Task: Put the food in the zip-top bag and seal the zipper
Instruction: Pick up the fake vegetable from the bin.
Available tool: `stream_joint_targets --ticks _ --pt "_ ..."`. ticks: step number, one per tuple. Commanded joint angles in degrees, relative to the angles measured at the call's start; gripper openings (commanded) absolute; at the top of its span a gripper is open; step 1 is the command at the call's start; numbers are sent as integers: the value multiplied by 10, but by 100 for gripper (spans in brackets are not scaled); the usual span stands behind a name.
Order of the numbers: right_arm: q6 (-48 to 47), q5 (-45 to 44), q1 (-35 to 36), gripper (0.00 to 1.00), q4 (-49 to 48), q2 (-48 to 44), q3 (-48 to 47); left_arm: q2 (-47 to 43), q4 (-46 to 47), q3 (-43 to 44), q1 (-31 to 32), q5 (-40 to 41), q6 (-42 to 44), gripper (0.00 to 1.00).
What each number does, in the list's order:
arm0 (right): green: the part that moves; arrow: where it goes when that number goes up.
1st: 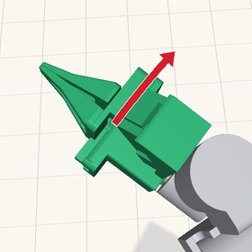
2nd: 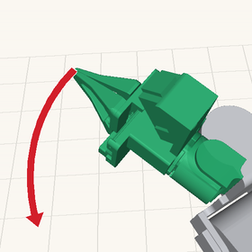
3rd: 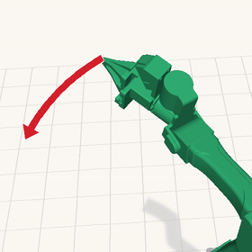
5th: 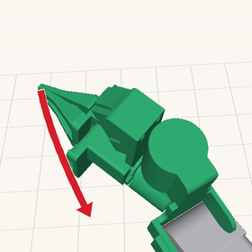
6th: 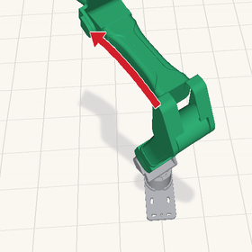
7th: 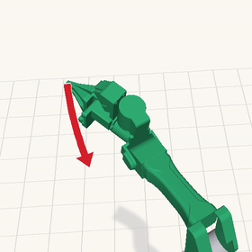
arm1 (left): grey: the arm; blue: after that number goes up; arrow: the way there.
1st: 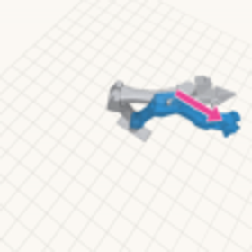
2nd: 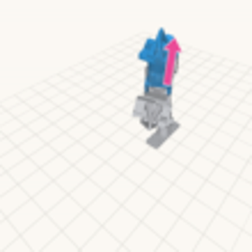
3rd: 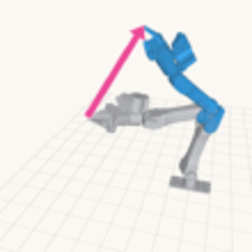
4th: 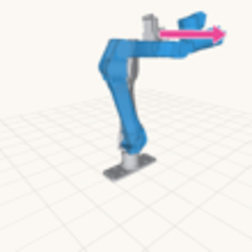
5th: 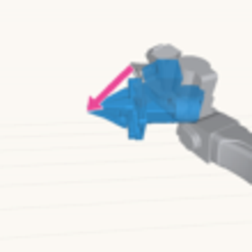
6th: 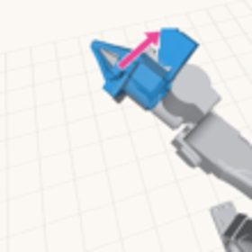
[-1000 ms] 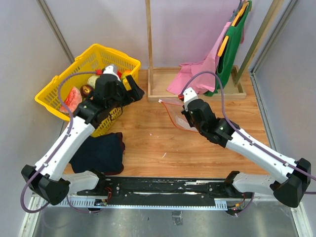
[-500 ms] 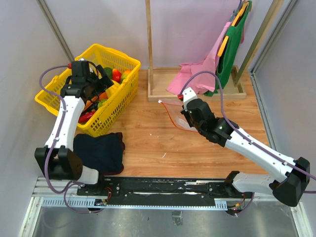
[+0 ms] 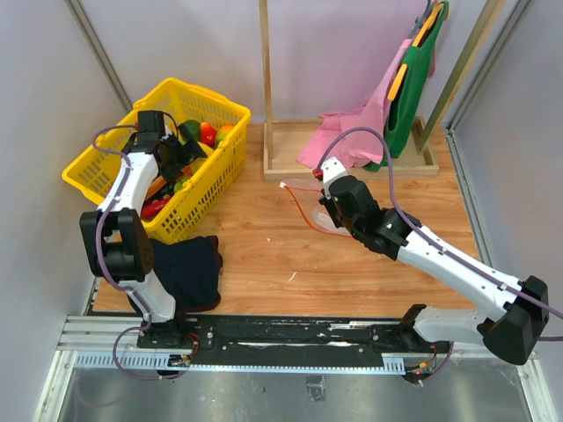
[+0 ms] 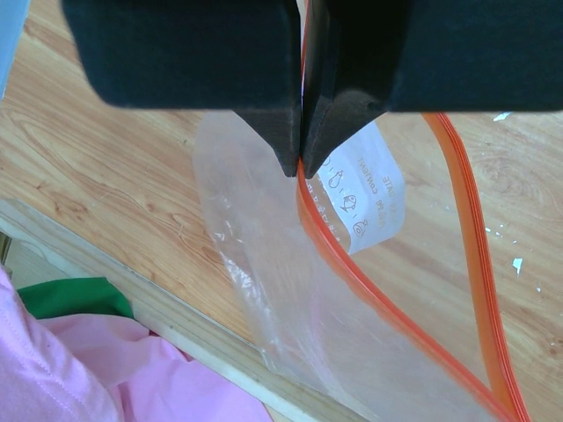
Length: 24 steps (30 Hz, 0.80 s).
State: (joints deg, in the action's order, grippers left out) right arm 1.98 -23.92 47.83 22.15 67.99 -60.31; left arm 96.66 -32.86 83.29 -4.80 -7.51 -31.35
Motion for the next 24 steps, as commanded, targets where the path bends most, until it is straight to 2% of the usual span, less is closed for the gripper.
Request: stream_joint_targets --ticks 1,8,16,24 --pt "9 5 -3 1 -7 5 -12 33 33 17 -6 -45 -6 99" --pt "10 19 -2 1 -8 13 -12 84 52 28 -5 -58 -5 96" --pt "11 24 -2 1 -7 16 -14 82 73 18 -5 -79 -14 74" --pt "15 30 -2 1 -2 15 -18 21 108 -3 -5 -65 -17 50"
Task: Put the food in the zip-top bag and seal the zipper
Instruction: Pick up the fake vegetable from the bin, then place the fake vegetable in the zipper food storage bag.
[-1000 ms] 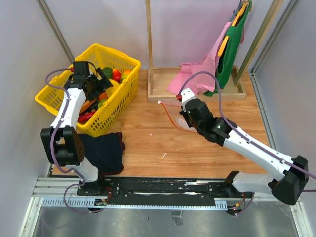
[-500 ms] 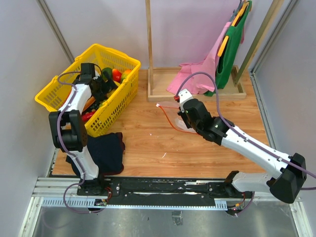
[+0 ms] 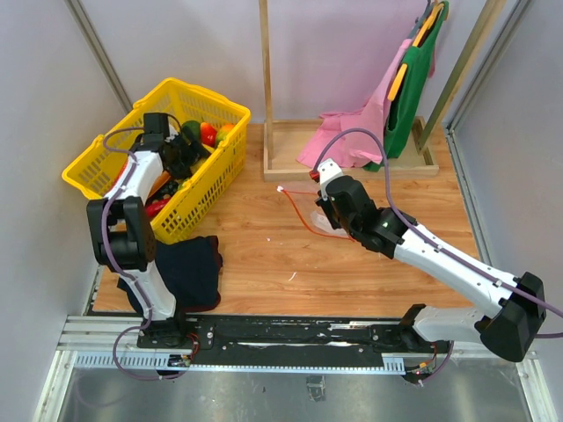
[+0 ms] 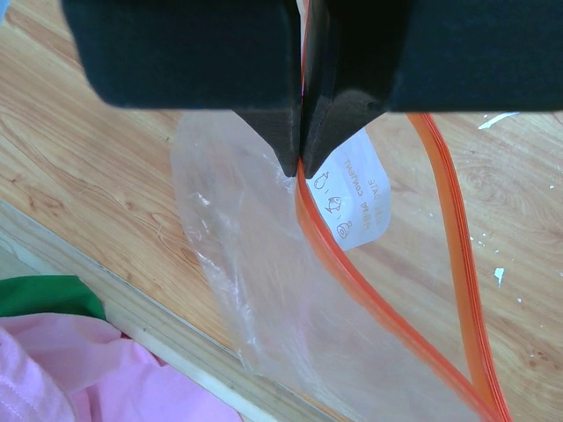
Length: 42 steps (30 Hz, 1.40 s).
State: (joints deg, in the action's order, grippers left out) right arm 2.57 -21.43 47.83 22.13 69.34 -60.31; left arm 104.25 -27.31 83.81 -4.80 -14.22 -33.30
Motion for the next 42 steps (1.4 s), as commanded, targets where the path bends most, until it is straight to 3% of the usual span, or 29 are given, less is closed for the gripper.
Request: stream_joint_targets --ticks 1,3,13,24,31,42 --pt "9 6 -2 1 -1 1 -19 -66 58 -12 -5 7 3 43" --pt "10 6 -2 1 -1 1 -20 -86 72 -22 -6 18 3 34" --pt "16 13 -2 1 4 2 -28 -175 88 -52 -5 59 -9 34" --pt "40 20 -2 1 -3 6 -37 -280 76 -65 1 -35 -56 30" --pt "60 14 -2 1 -18 12 -37 -333 59 -74 80 -43 -72 30" --pt "107 14 -3 1 -49 7 -21 -399 76 -154 212 -31 -113 28"
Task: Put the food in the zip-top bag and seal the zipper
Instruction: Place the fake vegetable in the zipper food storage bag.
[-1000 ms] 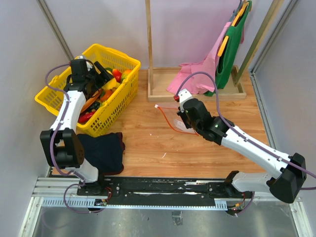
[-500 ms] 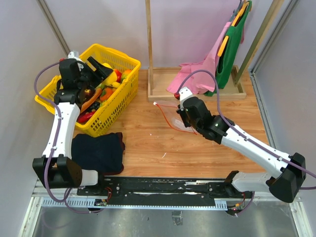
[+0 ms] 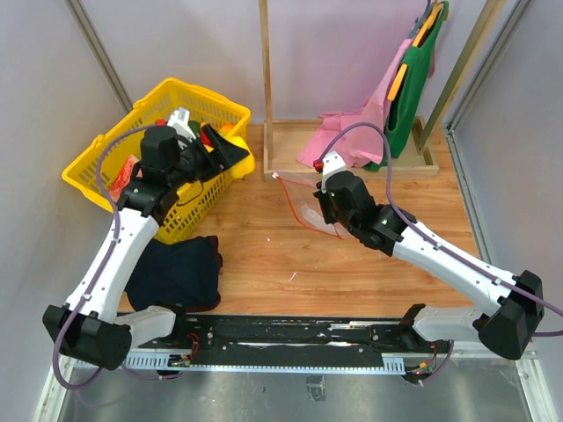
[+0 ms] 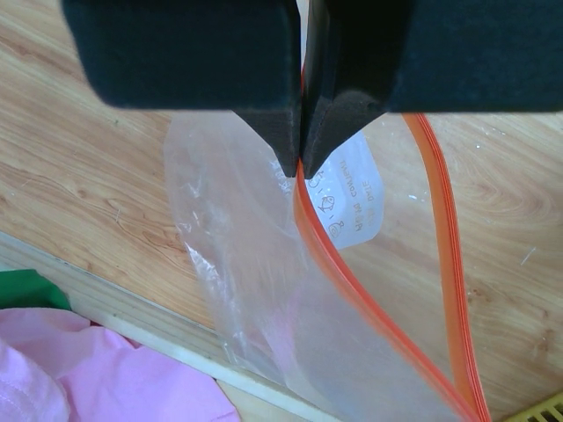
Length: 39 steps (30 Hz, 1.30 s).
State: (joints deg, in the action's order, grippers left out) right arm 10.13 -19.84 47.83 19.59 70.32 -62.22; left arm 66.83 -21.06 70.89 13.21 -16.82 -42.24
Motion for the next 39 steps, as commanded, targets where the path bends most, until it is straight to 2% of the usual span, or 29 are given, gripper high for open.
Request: stream_joint_targets --ticks 1,8,14,20,35,39 --pt "36 -2 -2 1 -26 -3 -1 -31 22 -35 41 -5 -30 28" --pt "70 12 -3 1 -60 4 15 -38 83 -91 121 -7 -81 28" --pt "99 24 -2 1 -79 7 28 -31 145 -126 199 34 -125 28" --pt "118 40 -3 1 -85 2 28 -9 209 -161 248 71 -171 28" --pt "136 70 -3 1 -102 -32 38 47 165 -178 267 153 -144 29" --pt "141 80 -3 1 -109 -37 43 61 154 -172 267 153 -145 31"
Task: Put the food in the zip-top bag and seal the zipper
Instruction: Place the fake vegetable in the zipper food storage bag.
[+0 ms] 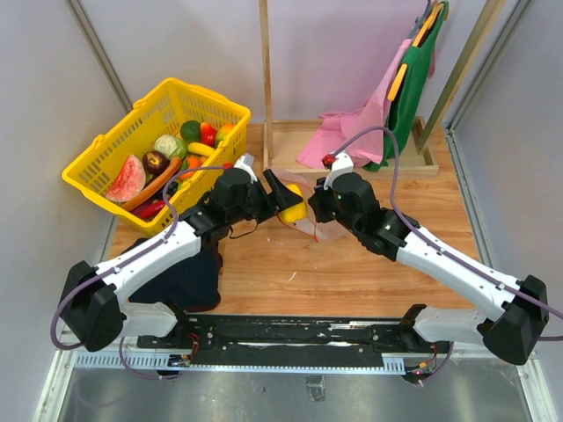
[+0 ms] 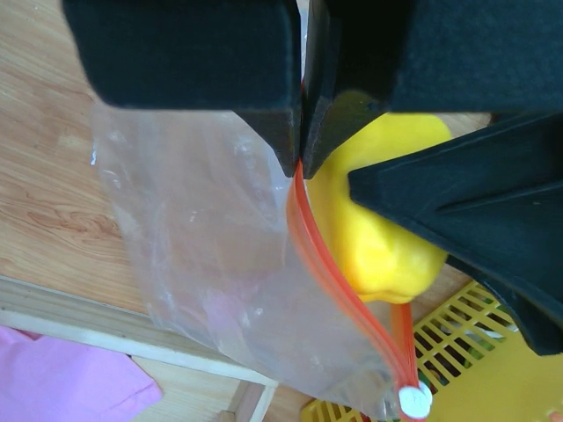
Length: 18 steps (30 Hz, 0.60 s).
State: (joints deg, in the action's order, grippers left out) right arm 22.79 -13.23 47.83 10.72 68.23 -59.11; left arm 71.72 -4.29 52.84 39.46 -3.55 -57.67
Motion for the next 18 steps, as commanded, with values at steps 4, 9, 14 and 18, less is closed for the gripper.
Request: stream_joint_targets --ticks 4,9,14,18 --pt "24 25 -3 1 -29 -16 19 21 -27 22 8 28 12 42" --pt "31 33 -3 1 -35 -12 21 23 -30 29 10 21 14 71" --pt "36 32 -3 1 -35 -11 23 18 -37 38 13 11 13 91" --pt "43 22 -3 1 -33 -13 27 15 -53 45 13 12 16 99"
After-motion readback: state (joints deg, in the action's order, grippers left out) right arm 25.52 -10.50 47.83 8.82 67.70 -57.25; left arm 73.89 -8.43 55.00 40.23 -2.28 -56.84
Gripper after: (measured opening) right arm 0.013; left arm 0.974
